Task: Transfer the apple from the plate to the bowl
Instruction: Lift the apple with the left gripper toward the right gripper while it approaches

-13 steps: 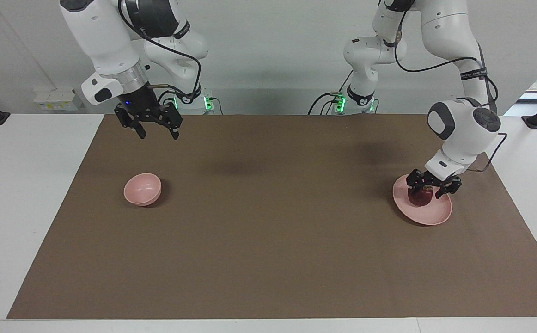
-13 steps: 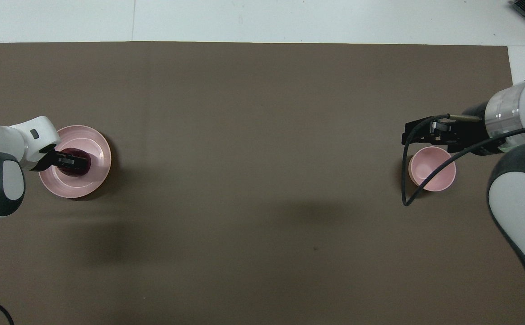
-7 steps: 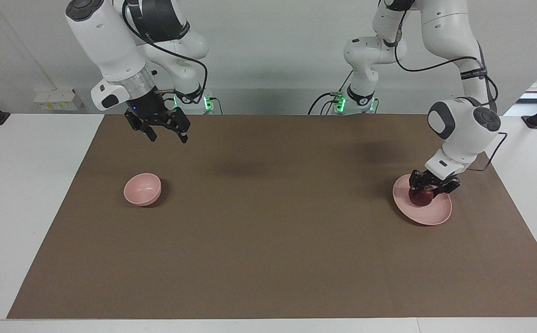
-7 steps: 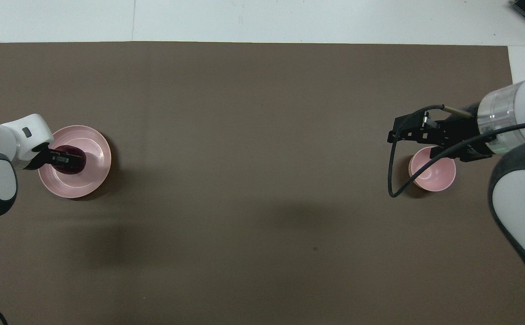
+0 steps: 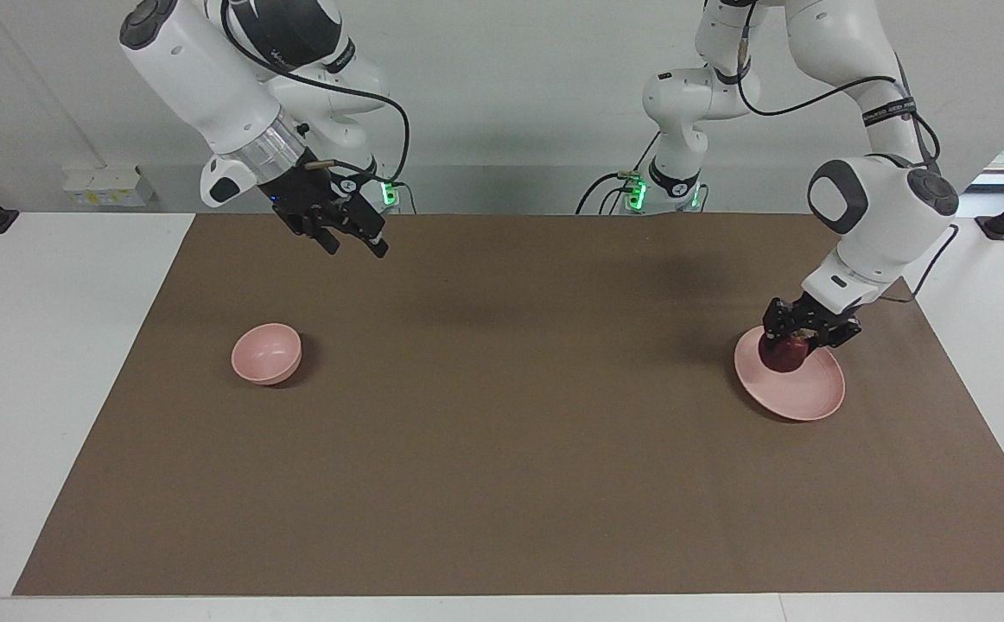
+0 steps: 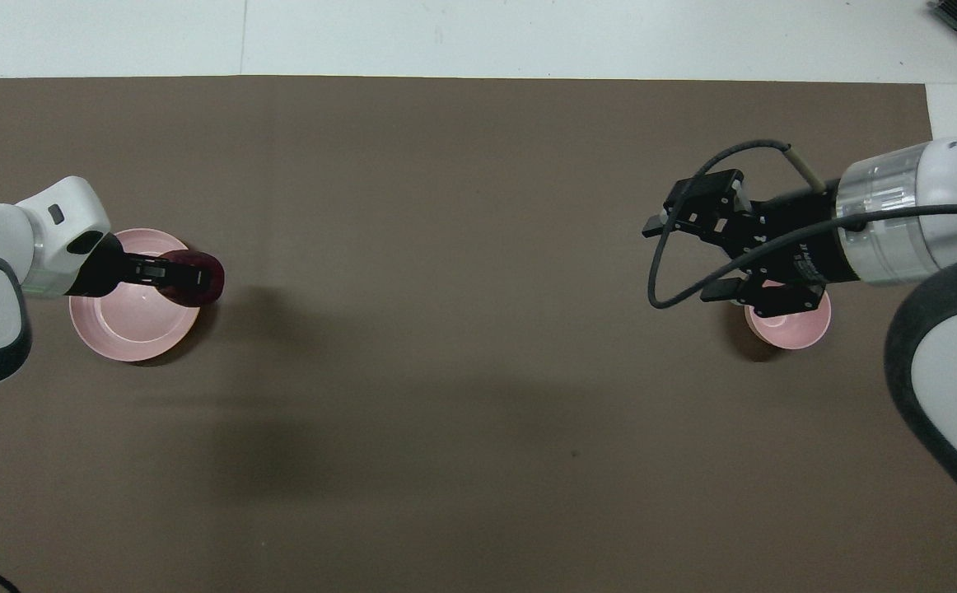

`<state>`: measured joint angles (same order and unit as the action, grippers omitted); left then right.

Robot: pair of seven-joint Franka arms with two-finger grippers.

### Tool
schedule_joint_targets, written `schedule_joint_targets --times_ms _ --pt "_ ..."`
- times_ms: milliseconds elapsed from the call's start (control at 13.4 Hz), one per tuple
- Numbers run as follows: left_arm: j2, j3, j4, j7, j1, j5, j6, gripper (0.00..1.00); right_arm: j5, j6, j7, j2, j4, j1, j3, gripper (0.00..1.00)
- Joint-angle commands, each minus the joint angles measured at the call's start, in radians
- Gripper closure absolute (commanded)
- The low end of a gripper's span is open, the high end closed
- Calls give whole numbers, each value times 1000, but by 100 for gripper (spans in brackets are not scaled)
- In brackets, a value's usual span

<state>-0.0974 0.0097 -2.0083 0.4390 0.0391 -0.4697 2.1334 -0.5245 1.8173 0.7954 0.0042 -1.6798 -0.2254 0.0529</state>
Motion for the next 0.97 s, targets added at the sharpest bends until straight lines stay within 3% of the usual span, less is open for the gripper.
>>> schedule_joint_targets --times_ms 0,374,897 --pt "-2 4 11 12 51 -172 -24 100 -147 45 155 23 -14 -9 -2 0" --pt "8 -76 16 9 62 -441 -17 100 -324 88 385 112 -11 -11 -2 0" --pt "30 -198 14 9 61 -724 -10 100 -530 119 401 241 -14 -72 -2 0"
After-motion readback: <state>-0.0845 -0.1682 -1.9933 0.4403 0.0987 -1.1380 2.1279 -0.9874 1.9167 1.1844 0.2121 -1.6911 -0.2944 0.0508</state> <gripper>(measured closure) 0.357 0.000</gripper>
